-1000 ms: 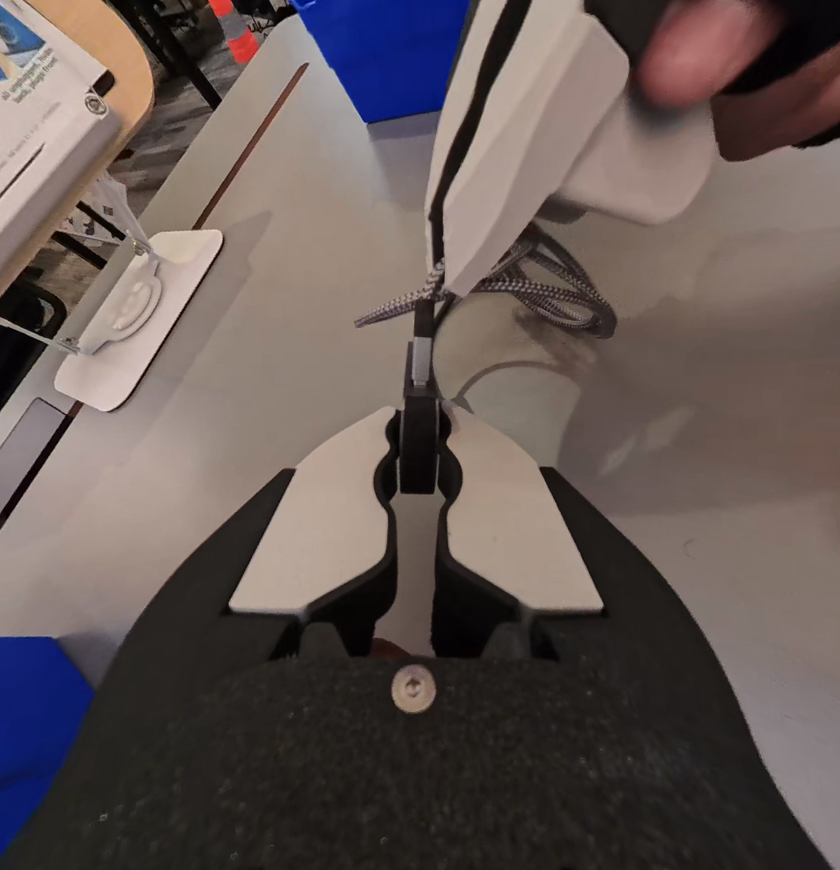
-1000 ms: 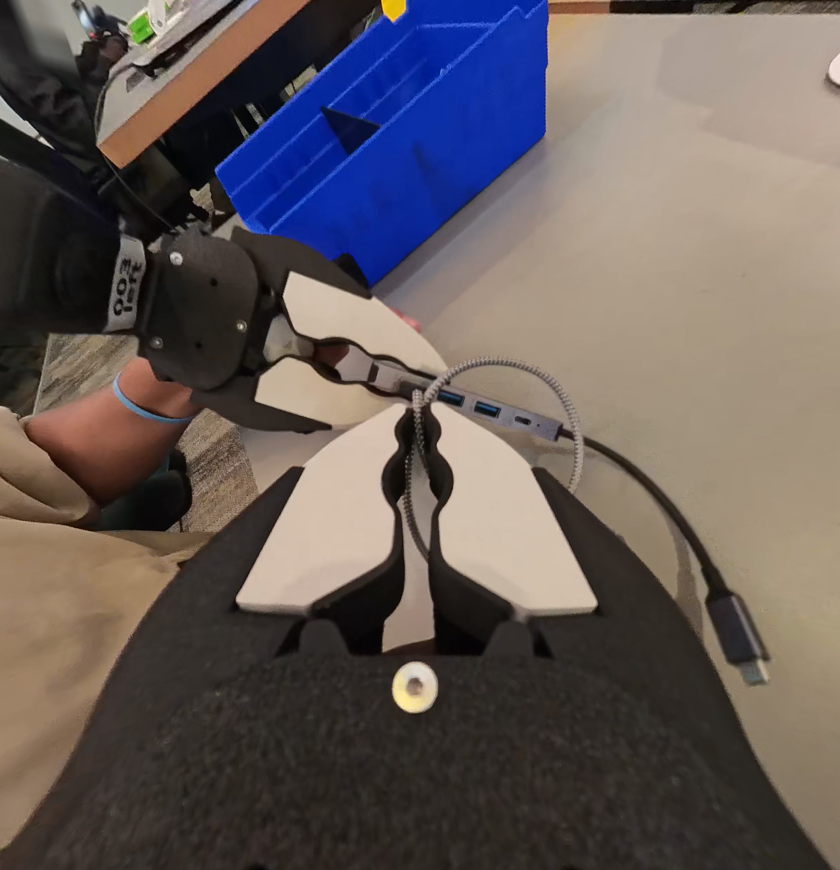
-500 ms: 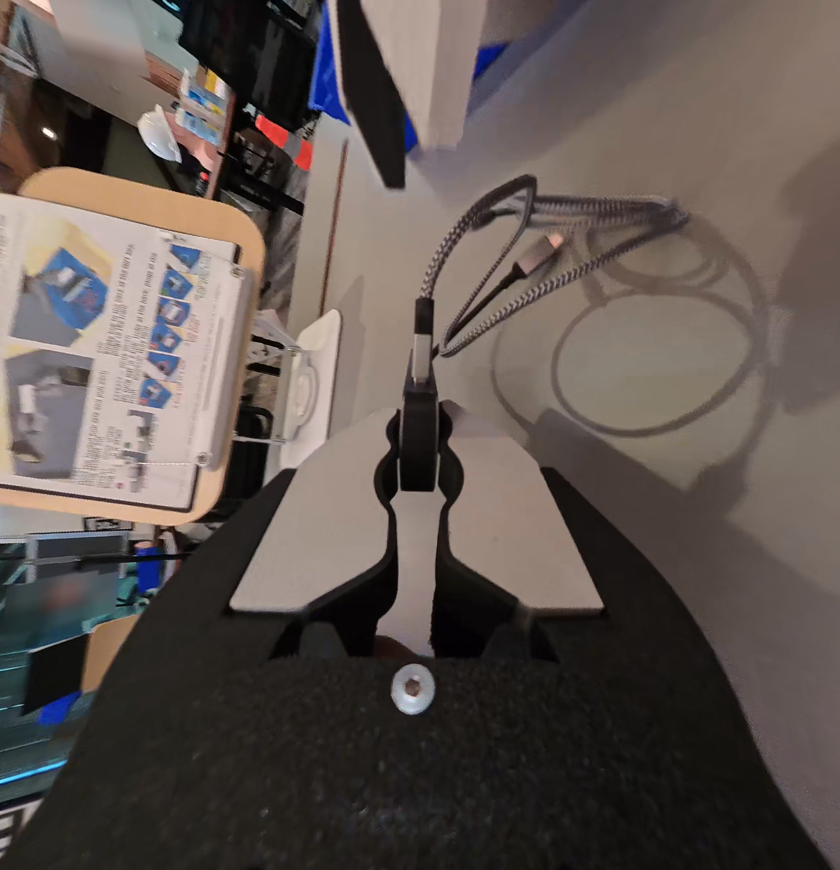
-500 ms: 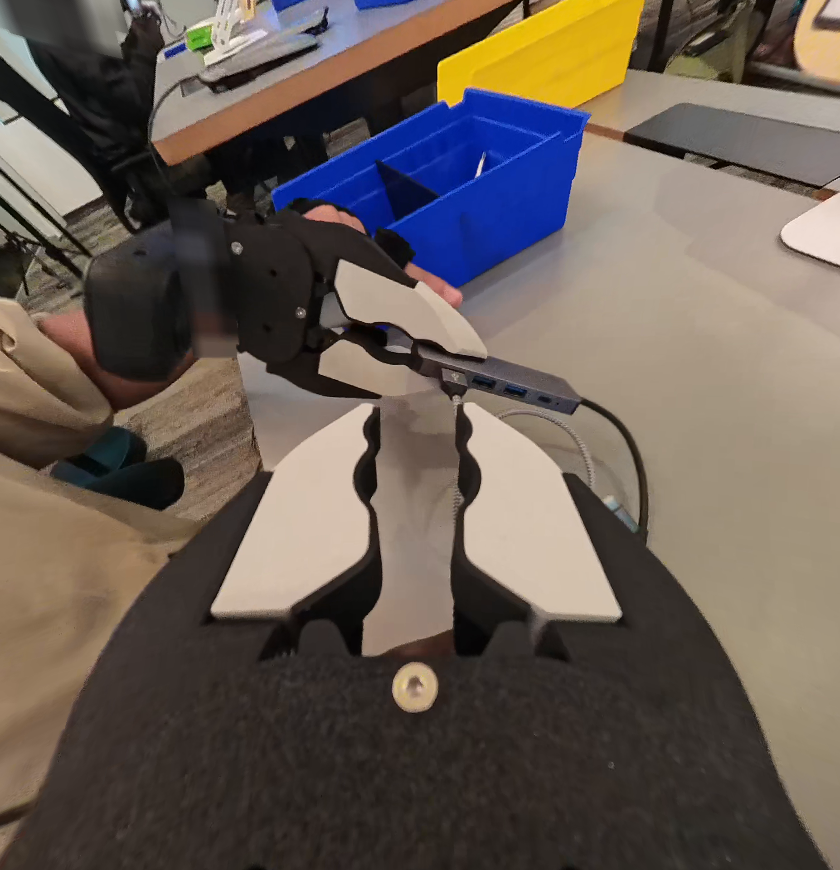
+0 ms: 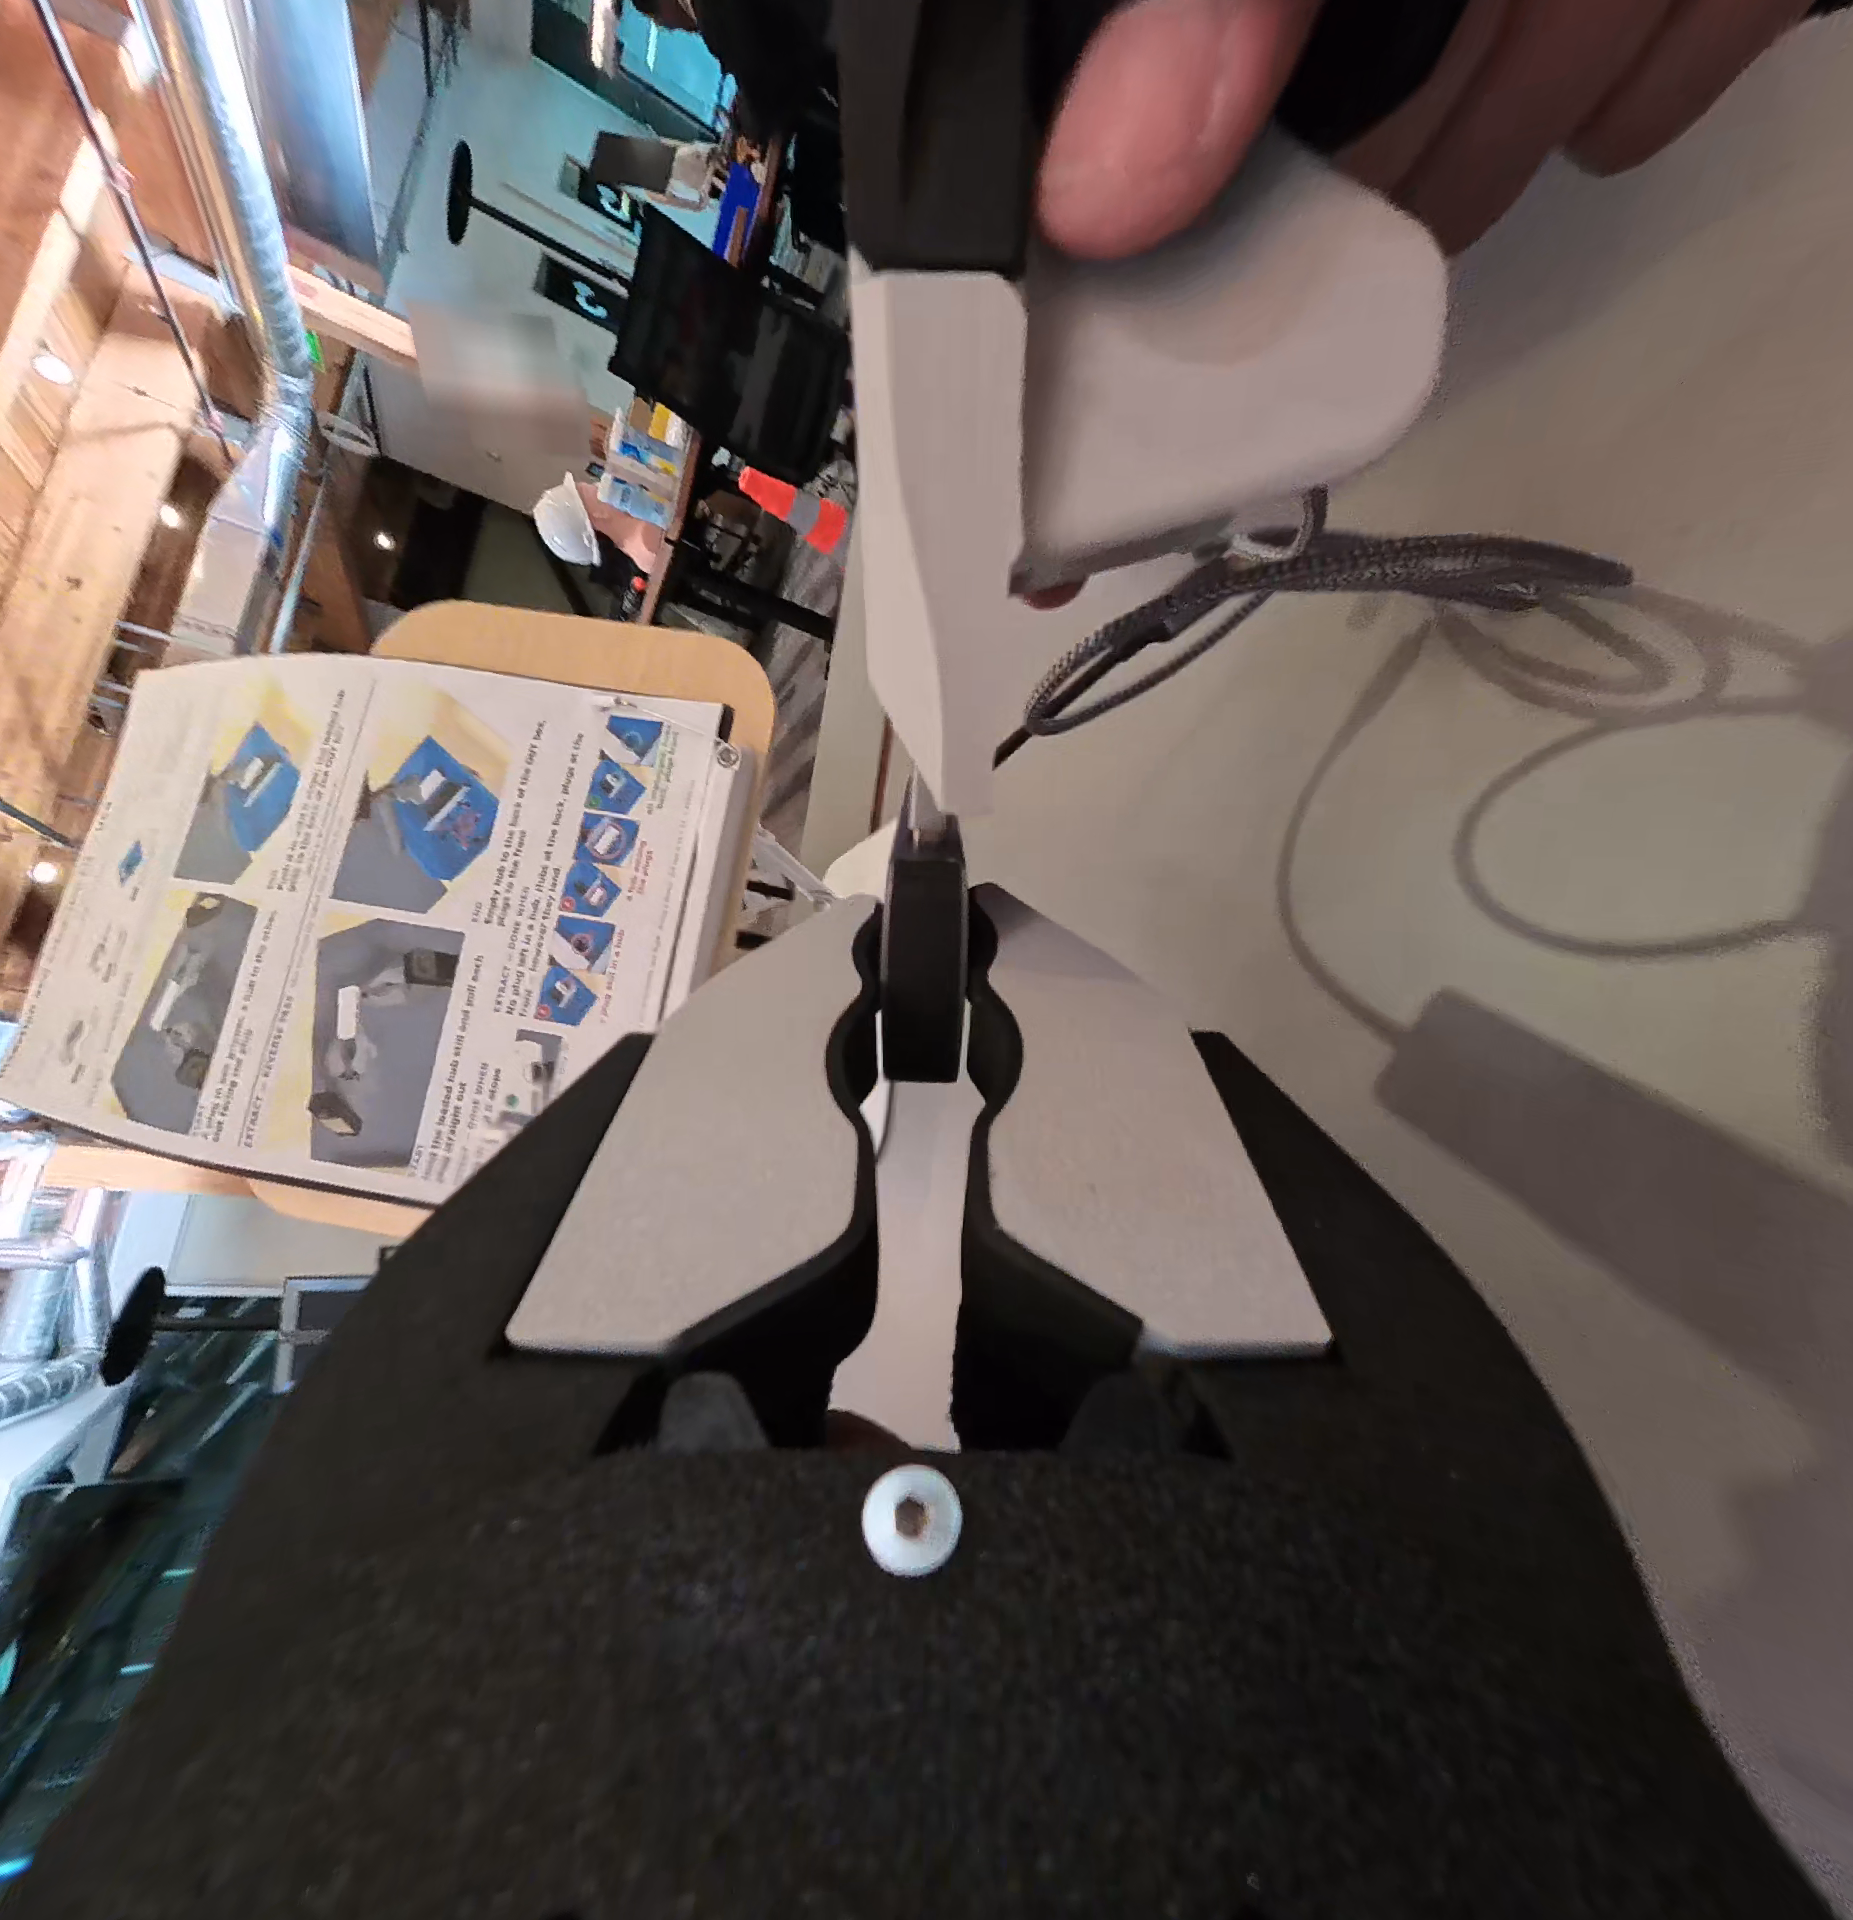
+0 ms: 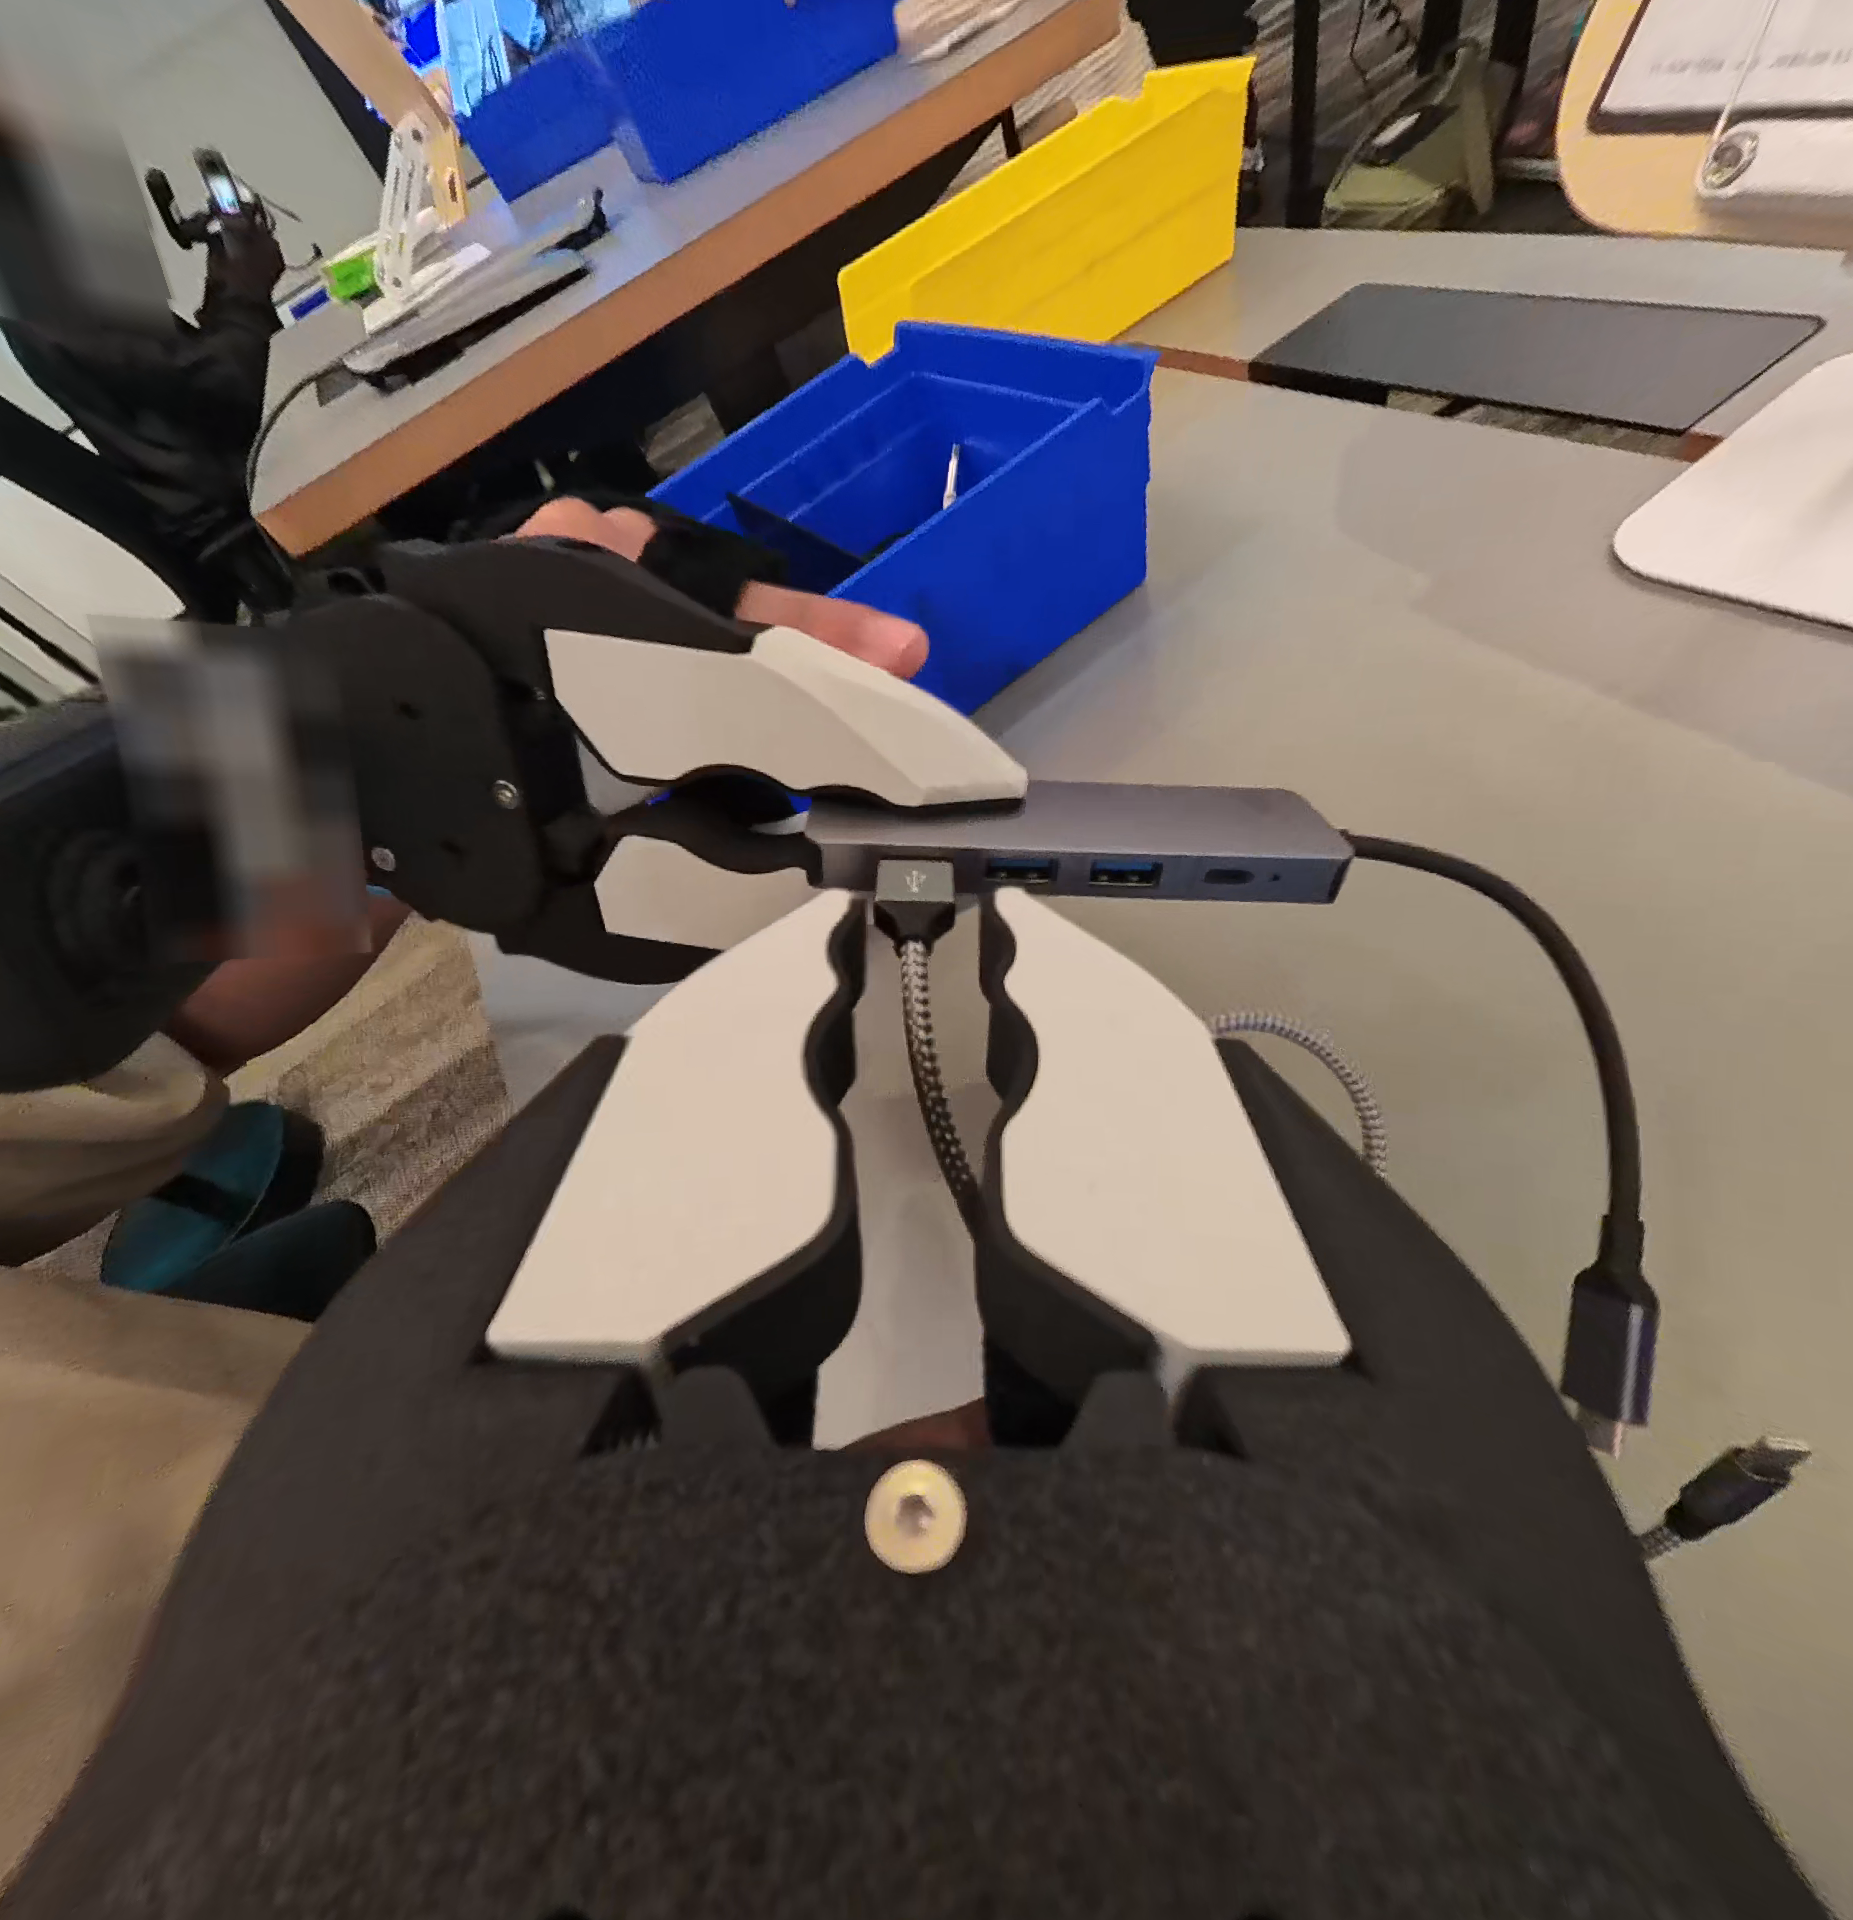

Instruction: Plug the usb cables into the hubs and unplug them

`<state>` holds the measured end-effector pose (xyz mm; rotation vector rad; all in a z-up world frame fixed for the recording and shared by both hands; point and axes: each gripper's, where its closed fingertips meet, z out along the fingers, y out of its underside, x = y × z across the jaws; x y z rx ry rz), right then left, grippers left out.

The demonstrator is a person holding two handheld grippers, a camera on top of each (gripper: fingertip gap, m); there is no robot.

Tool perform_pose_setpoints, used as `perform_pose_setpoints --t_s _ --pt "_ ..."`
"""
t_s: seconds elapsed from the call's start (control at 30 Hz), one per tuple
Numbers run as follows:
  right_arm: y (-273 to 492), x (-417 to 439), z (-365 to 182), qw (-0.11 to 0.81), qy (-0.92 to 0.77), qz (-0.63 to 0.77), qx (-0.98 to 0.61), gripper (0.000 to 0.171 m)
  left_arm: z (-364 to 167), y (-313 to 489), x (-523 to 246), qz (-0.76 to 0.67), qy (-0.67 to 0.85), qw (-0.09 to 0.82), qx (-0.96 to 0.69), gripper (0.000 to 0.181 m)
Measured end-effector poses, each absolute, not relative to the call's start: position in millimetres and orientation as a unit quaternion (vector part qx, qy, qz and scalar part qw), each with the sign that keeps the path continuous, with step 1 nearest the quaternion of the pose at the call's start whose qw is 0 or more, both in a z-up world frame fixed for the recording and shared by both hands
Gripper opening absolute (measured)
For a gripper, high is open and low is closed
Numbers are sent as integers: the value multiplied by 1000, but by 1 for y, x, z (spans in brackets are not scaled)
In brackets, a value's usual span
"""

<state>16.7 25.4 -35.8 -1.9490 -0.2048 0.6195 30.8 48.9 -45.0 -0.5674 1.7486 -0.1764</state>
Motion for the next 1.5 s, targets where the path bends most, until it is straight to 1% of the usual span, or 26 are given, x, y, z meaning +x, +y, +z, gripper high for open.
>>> perform_pose_setpoints --t_s 0.03,0.13,0.2,0.5,1.07,1.1,1.17,1.2,1.3,1.4,1.5 --pt "26 17 -35 518 -83 262 -810 18 -43 48 32 -78 753 608 -239 12" --pt "26 16 -34 522 -80 274 -804 19 -45 46 36 -83 759 604 -227 12" --pt "26 19 -36 525 -81 264 -805 14 -47 45 37 -84 764 598 -225 12" --pt "25 19 -36 528 -100 224 -813 14 -46 44 37 -94 762 599 -227 12" --pt "23 12 -41 527 -91 249 -807 14 -51 42 29 -91 772 588 -221 13" --pt "22 12 -41 527 -91 250 -807 14 -51 44 28 -84 772 589 -223 12" --pt "18 20 -37 535 -87 244 -804 14 -55 74 19 -29 767 591 -247 12" --pt "14 26 -34 538 -83 243 -802 14 -54 85 12 -32 765 590 -258 12" --pt "4 47 -35 539 -82 209 -812 14 -43 80 7 -28 759 595 -262 12" --pt "3 65 -40 540 -75 149 -825 14 -38 73 8 -46 732 607 -307 12" --pt "1 74 -45 539 -75 95 -834 14 -52 65 4 -64 700 597 -387 12"
